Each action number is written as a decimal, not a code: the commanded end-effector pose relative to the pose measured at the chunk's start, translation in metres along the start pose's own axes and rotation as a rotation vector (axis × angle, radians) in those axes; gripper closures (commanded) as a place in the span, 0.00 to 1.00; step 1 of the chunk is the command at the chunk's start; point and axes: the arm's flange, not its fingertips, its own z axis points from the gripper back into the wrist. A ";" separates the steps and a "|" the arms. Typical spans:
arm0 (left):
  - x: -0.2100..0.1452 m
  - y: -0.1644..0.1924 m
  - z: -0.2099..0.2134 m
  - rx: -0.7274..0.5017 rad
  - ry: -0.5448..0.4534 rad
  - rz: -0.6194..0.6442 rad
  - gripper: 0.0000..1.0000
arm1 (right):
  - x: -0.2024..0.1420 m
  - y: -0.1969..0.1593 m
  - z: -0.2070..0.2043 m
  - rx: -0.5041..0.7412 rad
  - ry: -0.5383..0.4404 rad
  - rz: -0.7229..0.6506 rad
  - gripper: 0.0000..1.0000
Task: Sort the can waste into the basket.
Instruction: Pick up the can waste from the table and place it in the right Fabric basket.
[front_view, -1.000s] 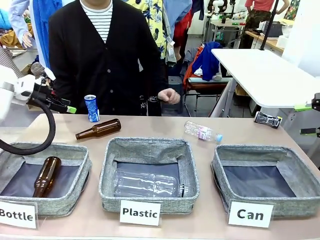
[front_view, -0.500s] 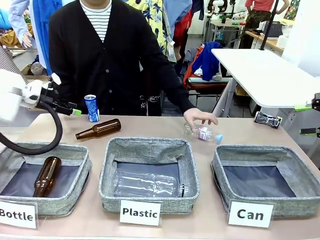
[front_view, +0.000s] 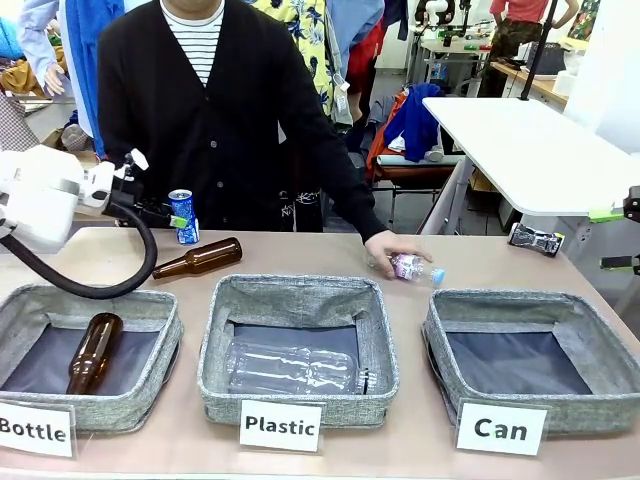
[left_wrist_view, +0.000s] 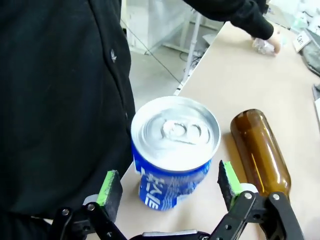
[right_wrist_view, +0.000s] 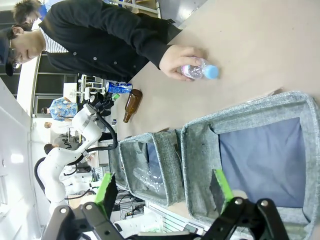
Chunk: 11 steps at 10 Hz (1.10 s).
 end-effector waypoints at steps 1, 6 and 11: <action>0.004 0.007 -0.011 -0.042 -0.021 0.000 0.00 | 0.002 -0.001 -0.002 0.026 -0.013 0.014 0.00; 0.005 0.006 -0.021 -0.109 0.000 -0.026 1.00 | 0.002 -0.001 -0.002 0.026 -0.013 0.014 0.00; 0.014 -0.010 0.003 -0.161 -0.046 -0.048 1.00 | 0.002 -0.001 -0.002 0.026 -0.013 0.014 0.00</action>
